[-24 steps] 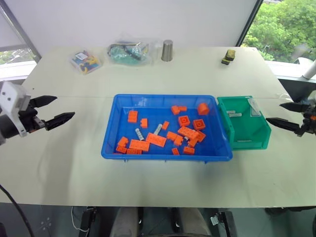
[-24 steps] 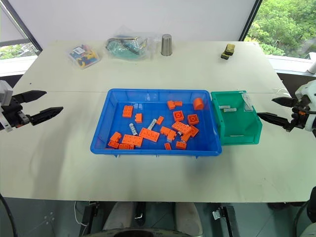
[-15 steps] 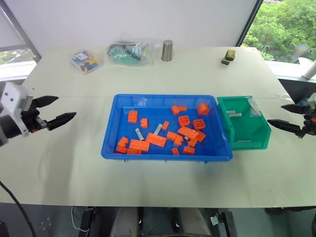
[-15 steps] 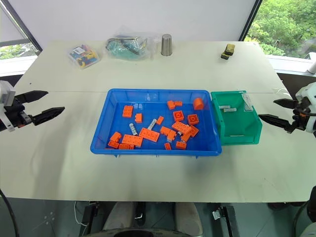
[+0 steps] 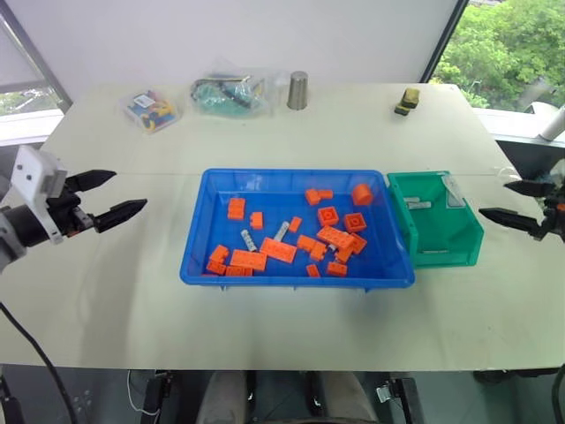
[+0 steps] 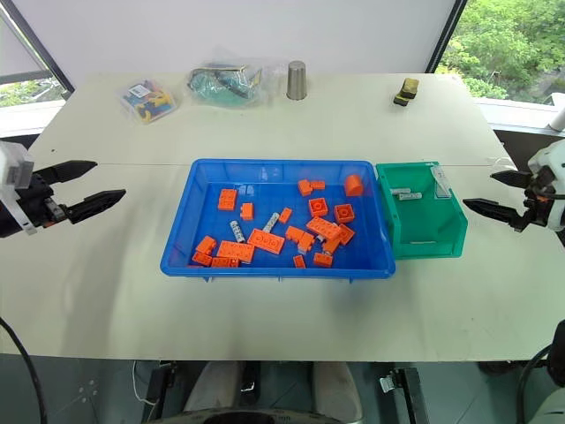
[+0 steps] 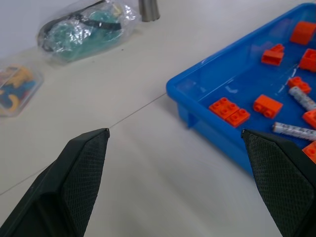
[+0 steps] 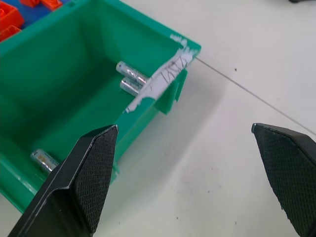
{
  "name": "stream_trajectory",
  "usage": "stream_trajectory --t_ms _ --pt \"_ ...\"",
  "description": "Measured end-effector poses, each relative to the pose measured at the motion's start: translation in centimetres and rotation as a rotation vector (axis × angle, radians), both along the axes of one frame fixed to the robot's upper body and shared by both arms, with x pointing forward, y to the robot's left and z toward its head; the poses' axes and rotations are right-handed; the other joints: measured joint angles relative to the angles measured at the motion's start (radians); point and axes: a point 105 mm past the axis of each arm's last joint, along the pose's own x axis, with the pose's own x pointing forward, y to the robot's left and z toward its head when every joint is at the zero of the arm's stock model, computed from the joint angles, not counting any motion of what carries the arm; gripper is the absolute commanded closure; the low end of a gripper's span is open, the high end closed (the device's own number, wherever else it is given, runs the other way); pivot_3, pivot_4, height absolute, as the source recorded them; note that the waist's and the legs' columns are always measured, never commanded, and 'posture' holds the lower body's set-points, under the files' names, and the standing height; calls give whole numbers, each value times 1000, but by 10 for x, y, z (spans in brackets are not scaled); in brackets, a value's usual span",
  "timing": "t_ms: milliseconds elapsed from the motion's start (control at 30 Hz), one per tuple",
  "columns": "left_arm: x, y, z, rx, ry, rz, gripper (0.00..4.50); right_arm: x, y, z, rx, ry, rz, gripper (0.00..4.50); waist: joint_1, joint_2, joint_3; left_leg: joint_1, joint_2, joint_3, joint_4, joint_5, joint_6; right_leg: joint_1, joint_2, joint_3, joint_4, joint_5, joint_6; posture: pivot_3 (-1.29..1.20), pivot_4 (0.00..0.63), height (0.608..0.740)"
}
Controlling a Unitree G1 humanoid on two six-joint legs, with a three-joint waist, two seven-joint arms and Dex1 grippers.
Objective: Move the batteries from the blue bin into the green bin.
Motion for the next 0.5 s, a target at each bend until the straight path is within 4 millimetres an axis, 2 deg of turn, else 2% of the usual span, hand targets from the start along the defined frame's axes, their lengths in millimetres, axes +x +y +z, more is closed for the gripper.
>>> stream_trajectory --t_ms 100,167,267,367,500 --pt "-7 -12 -3 -7 32 -58 0 4 15 10 -12 -1 61 30 -3 0 0 0 0 0 0 0 0 0 0 0 0 0 0 0 150 739" --pt "-12 -22 -4 -11 50 -115 0 9 38 20 -4 -13 151 30 -6 0 0 0 1 -1 0 0 0 0 1 0 1 0 0 0 150 739" --pt "-22 -43 -2 8 77 -229 0 16 100 40 14 -43 350 30 -17 1 0 0 1 -1 0 0 0 0 1 0 1 0 0 0 150 739" --pt "-28 -55 1 28 86 -295 0 22 154 52 57 -44 462 30 -22 1 0 -1 1 -2 0 0 0 -1 1 0 1 0 0 0 150 739" --pt "-31 -64 -1 55 106 -350 0 20 228 53 118 27 588 30 -22 0 0 -5 1 -2 0 0 0 -6 0 0 2 0 0 0 150 739"
